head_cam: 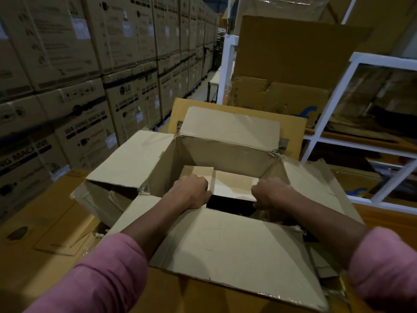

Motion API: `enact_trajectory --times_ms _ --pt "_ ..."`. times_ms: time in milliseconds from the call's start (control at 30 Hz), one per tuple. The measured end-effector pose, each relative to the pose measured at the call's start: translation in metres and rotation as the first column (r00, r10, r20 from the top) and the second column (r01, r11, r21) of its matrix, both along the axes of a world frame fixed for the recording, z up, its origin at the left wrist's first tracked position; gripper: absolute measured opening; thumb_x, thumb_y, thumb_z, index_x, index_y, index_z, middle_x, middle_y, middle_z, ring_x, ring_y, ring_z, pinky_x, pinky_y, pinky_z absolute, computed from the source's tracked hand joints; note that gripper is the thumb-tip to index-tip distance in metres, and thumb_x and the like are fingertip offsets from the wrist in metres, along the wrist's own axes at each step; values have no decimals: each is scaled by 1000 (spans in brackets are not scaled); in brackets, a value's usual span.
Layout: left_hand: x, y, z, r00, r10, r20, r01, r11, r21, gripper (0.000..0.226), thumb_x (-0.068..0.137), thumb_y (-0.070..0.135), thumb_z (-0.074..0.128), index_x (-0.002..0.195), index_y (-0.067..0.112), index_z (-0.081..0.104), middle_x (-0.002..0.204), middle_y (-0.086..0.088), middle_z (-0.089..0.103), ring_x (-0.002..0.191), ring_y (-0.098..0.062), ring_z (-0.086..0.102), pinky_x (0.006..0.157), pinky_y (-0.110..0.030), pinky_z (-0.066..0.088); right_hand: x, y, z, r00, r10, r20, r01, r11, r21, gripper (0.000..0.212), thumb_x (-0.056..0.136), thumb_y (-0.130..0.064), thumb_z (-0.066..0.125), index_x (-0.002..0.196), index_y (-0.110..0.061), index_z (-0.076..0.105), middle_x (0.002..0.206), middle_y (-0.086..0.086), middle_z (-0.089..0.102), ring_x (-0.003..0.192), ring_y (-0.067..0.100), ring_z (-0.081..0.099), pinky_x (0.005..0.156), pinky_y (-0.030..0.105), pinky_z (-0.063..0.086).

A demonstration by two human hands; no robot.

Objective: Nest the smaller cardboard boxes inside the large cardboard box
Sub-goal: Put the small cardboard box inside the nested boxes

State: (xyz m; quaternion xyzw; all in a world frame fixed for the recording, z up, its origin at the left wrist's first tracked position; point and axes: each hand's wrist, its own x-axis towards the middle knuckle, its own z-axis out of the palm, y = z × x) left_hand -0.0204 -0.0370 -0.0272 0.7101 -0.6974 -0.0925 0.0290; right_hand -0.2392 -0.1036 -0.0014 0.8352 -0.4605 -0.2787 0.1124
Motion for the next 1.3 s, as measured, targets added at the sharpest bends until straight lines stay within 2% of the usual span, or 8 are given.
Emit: enact_trajectory --times_ms 233,433,600,733,867,1000,1133,1300 --pt "-18 -17 3 970 -174 171 167 985 52 32 100 32 54 127 15 62 123 -15 63 107 -36 62 82 -42 50 -6 -18 -43 973 -202 115 152 927 342 33 92 -43 59 113 -21 70 108 7 71 97 30 69 80 40 56" --pt "-45 -29 -9 932 -346 -105 360 915 181 36 96 17 59 131 17 66 118 -8 70 105 -27 64 83 -34 49 -1 -27 -72 958 -269 99 180 833 524 47 90 -48 55 134 -30 56 129 2 63 111 25 63 100 43 50" --pt "-42 -37 -18 951 -266 -159 306 884 354 38 96 33 61 131 20 67 125 -6 66 114 -26 61 94 -36 49 3 -31 -70 923 -279 265 113 855 507 79 89 -45 62 155 -39 19 150 6 51 126 32 57 105 47 48" --pt "-45 -35 -11 948 -254 -191 310 873 377 40 99 36 58 136 21 63 136 -3 59 122 -22 54 102 -34 43 6 -36 -80 904 -314 292 140 860 491 110 92 -52 61 158 -29 -23 172 0 5 151 29 30 117 44 35" --pt "-48 -34 -9 969 -214 -126 246 895 372 40 98 39 57 132 19 62 125 -6 65 109 -24 59 88 -33 46 8 -38 -82 868 -360 342 148 846 513 97 93 -47 66 158 -24 -3 167 4 16 134 35 49 105 44 47" --pt "-58 -30 -4 966 -175 192 128 963 237 37 98 38 57 126 15 63 116 -9 66 103 -27 64 75 -35 46 7 -43 -83 876 -360 320 172 854 492 71 94 -48 66 143 -19 22 155 6 30 115 32 58 90 40 49" --pt "-52 -30 -7 911 -36 410 9 998 68 34 98 39 53 125 20 63 119 -5 67 105 -30 65 85 -48 53 9 -47 -77 916 -271 296 145 911 387 70 95 -44 64 151 -21 30 169 8 -14 132 39 51 106 48 47" --pt "-27 -35 -12 903 200 381 -291 936 200 46 98 43 53 138 20 55 140 -10 56 131 -40 47 100 -82 25 4 -76 -50 873 -174 455 71 969 235 80 97 -42 62 160 -23 18 160 7 -42 137 42 47 114 51 41"
